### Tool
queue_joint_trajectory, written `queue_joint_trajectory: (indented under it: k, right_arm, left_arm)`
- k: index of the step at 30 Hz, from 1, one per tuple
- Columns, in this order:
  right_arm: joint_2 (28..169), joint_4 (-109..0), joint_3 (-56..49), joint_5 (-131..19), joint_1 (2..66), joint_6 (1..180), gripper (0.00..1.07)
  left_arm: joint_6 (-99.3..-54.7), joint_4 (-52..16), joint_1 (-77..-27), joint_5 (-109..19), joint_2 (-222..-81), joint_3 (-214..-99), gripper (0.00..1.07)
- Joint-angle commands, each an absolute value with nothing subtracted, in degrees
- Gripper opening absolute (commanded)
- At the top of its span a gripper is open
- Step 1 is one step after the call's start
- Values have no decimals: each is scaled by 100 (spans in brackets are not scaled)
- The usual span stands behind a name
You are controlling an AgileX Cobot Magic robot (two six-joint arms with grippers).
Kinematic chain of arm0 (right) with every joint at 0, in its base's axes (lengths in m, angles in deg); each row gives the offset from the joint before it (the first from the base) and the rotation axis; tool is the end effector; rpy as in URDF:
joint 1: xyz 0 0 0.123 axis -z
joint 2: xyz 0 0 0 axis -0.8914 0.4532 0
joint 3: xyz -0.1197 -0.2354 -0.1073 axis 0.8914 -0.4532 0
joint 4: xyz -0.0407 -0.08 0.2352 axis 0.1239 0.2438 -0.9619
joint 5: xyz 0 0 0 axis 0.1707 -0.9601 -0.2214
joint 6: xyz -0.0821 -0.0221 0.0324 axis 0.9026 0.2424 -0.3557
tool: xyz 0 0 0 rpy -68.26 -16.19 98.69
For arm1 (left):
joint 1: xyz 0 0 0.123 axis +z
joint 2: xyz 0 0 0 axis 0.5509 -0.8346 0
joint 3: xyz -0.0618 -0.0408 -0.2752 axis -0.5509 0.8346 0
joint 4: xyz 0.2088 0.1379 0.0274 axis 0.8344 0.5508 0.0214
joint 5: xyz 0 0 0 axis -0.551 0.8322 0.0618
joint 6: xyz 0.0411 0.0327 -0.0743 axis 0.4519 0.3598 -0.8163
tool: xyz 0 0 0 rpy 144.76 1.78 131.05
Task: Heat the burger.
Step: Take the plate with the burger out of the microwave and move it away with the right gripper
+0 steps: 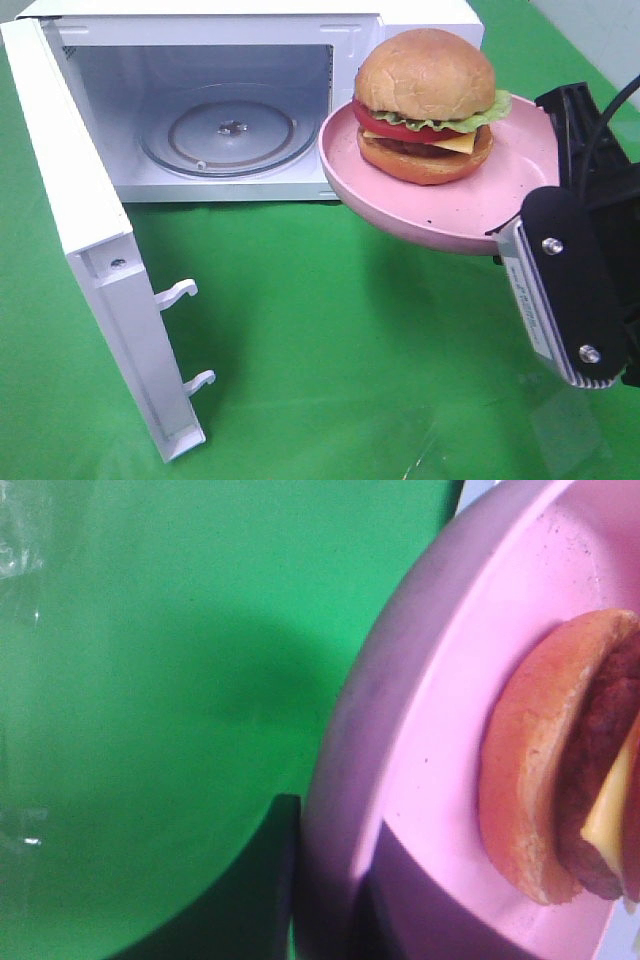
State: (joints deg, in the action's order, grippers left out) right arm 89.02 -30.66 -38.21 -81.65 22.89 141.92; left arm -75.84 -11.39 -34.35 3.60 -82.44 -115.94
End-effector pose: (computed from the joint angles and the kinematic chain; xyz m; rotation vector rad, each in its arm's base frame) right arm 0.1590 0.1161 0.2540 -1.9670 1.2867 -0.5020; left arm -0.0071 -0.0106 0.2833 0.1084 1.9984 -0.1180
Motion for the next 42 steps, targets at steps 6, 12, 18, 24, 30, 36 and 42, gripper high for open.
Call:
queue_joint_trajectory:
  k: [6, 12, 18, 24, 30, 36, 42]
  right_arm:
    - [8323, -2997, -3758, -8486, 2312, 14158, 0]
    - [8129, -2997, -3758, -8680, 2312, 13980, 0]
    - [8065, -2745, -3752, -9104, 2312, 13533, 0]
    - [8065, -2201, -3752, -9408, 2312, 12708, 0]
    - [8065, -1725, -3752, -9780, 2312, 11941, 0]
    - [8065, -1204, -3752, -10428, 2312, 11138, 0]
    - [8065, -963, -3752, -10789, 2312, 10669, 0]
  left_arm:
    - [-7607, -1128, -3429, 320, -8163, -11571, 100]
    - [-7607, -1128, -3429, 320, -8163, -11571, 100]
    - [-7607, -1128, -3429, 320, -8163, -11571, 100]
    - [-7607, -1128, -3429, 320, -8163, -11571, 100]
    - [-7607, -1128, -3429, 320, -8163, -11571, 100]
    - [-7607, -1128, -3429, 320, -8163, -11571, 100]
    - [-7607, -1128, -3429, 320, -8163, -11571, 100]
